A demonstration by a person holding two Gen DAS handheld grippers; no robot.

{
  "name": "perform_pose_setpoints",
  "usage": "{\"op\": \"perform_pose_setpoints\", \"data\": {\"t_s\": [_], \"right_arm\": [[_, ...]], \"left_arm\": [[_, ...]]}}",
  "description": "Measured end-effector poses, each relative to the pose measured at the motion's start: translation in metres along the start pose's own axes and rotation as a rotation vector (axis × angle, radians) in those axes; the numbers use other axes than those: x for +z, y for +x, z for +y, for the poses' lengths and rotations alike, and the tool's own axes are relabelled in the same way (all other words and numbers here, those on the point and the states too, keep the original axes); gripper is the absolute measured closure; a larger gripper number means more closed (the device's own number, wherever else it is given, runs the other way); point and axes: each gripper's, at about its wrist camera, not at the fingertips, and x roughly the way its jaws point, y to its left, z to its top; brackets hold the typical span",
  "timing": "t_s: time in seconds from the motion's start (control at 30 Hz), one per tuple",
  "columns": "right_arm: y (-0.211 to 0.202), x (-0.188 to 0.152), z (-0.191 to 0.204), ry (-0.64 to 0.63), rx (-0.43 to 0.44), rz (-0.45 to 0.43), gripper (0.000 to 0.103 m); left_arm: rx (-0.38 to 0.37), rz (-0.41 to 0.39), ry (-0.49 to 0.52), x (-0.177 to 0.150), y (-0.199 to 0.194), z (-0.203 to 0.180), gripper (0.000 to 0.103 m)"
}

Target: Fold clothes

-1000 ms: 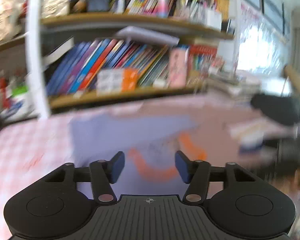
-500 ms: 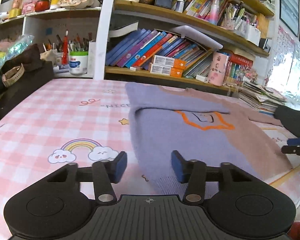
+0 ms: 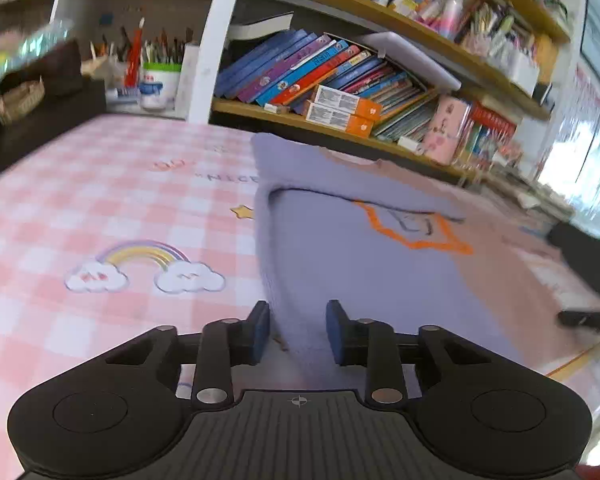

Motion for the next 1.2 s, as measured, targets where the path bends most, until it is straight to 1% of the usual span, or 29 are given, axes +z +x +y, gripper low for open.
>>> {"op": "perform_pose_setpoints", "data": {"t_s": [0.03,0.07,0.13,0.17,0.27,0.53,0.77,0.87,0.97,1.13,1.2], "right_arm": [[0.001,0.000,0.000,0.005,0.002,0.004,0.081],[0.001,0.000,0.000,0.007,0.006,0.007,0.087],[0.001,0.001,0.001,0.002,0.013,0.014,0.090],[0.000,0.001,0.003,-0.007,0.014,0.014,0.092],[-0.001,0.000,0.011,-0.041,0.026,0.007,0.094],[0.001,0.002,0.035,-0.106,0.094,0.009,0.094],[-0.005,0.002,0.061,-0.161,0.176,0.008,0.094],[-0.012,0.003,0.068,-0.164,0.204,-0.004,0.095],[-0.018,0.007,0.069,-0.169,0.183,-0.018,0.095],[-0.025,0.007,0.039,-0.108,0.097,-0.009,0.096],[-0.024,0.003,0.036,-0.098,0.091,0.000,0.096]], "left_arm": [[-0.008,0.003,-0.011,0.000,0.000,0.002,0.082],[-0.016,0.005,-0.023,0.000,0.000,0.004,0.089],[-0.033,0.008,-0.042,-0.001,0.000,0.008,0.096],[-0.041,0.010,-0.051,-0.002,0.000,0.010,0.097],[-0.063,0.009,-0.087,-0.004,-0.003,0.016,0.098],[-0.050,0.000,-0.086,-0.003,-0.021,0.024,0.098],[0.014,-0.033,-0.072,0.001,-0.052,0.034,0.098],[0.034,-0.032,-0.081,0.000,-0.056,0.039,0.098],[0.041,-0.030,-0.095,-0.001,-0.058,0.043,0.099],[0.006,-0.018,-0.077,-0.001,-0.052,0.034,0.099],[0.002,-0.009,-0.072,-0.002,-0.048,0.032,0.098]]}}
